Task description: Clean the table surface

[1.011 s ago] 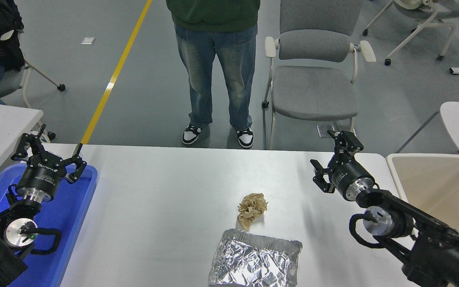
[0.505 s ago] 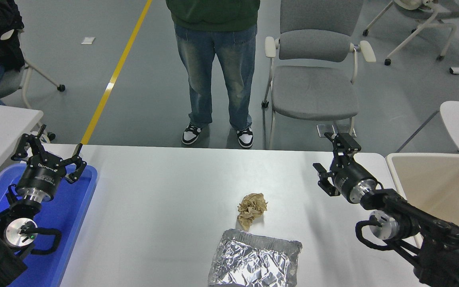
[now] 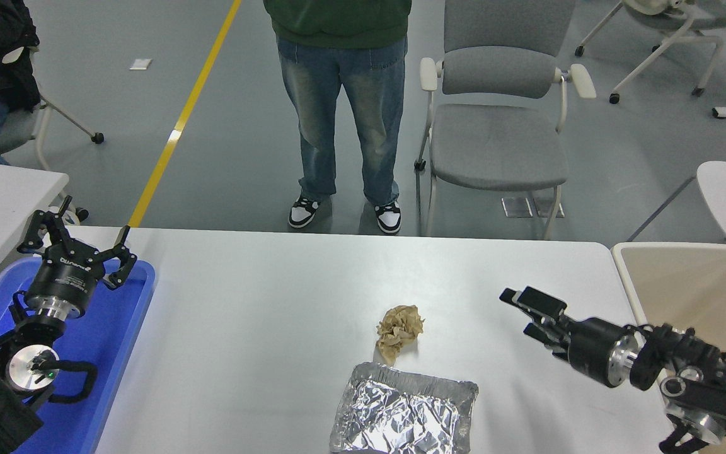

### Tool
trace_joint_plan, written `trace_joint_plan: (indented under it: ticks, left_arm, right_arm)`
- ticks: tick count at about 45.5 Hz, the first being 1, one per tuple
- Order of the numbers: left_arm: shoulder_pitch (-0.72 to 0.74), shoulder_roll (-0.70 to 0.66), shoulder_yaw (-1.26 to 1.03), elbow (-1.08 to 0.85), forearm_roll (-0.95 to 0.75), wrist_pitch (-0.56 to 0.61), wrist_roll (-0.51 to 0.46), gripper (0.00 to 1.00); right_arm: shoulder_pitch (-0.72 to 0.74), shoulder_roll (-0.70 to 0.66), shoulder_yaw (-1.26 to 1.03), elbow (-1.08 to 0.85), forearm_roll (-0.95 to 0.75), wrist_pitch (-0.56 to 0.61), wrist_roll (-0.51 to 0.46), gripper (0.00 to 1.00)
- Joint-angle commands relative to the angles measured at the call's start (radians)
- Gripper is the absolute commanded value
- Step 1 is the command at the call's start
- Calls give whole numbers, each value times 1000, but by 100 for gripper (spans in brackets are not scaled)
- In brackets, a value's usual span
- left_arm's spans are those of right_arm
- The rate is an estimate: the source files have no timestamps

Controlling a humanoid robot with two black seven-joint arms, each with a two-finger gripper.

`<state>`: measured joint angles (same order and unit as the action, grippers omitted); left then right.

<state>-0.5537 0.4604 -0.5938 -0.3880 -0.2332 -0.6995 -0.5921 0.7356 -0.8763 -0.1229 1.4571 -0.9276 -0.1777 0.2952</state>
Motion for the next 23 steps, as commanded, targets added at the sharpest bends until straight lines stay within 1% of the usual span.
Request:
trace_joint_plan:
  ticks: [1,15,23]
  left_arm:
    - [0,0,-1,0,0,0,0,100]
    - [0,0,-1,0,0,0,0,100]
    - [0,0,-1,0,0,0,0,100]
  right_arm:
    - [31,-78,-199,75,-287,3,-1,100]
    - [31,-33,-238,108,-303,3,-7,100]
    - [44,13,-238,108,-292,3,-44,100]
